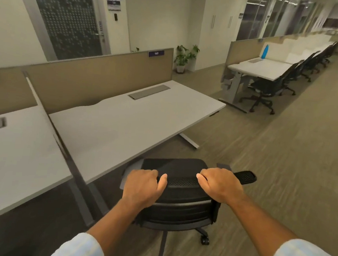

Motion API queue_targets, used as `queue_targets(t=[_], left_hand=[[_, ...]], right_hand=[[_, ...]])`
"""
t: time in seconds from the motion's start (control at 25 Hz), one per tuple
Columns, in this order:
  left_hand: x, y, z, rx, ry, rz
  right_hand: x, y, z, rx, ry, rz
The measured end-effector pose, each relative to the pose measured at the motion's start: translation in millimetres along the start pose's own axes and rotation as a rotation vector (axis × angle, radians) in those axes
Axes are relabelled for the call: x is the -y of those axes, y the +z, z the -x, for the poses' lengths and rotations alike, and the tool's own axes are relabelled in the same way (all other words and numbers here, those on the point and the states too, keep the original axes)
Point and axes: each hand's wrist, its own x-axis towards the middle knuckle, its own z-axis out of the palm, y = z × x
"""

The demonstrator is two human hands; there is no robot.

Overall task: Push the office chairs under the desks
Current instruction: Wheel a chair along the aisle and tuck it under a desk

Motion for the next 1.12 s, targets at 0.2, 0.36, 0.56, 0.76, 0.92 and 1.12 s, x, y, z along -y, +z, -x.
queue_targets(t=[0.2,0.36,0.56,0.76,0.92,1.12], left_hand=[[5,4,-66,0.127,0.028,-0.023],[-8,15,-108,0.082,-0.054,-0.003],[-12,30,-166,0.07,-0.137,0.012],[-22,47,-219,0.048,-0.243,-0.009],[-32,59,-248,0.031,-0.312,-0.017],[-40,67,-286,0.011,-0.373,-0.013]], right_hand=[[-52,-4,-77,0.038,-0.095,-0.003],[-92,2,-136,0.036,-0.141,-0.001],[-130,8,-211,0.034,-0.211,0.005],[-167,14,-281,0.039,-0.318,-0.017],[-190,19,-318,0.059,-0.352,-0.015],[-211,16,-366,0.08,-0.405,-0.048]])
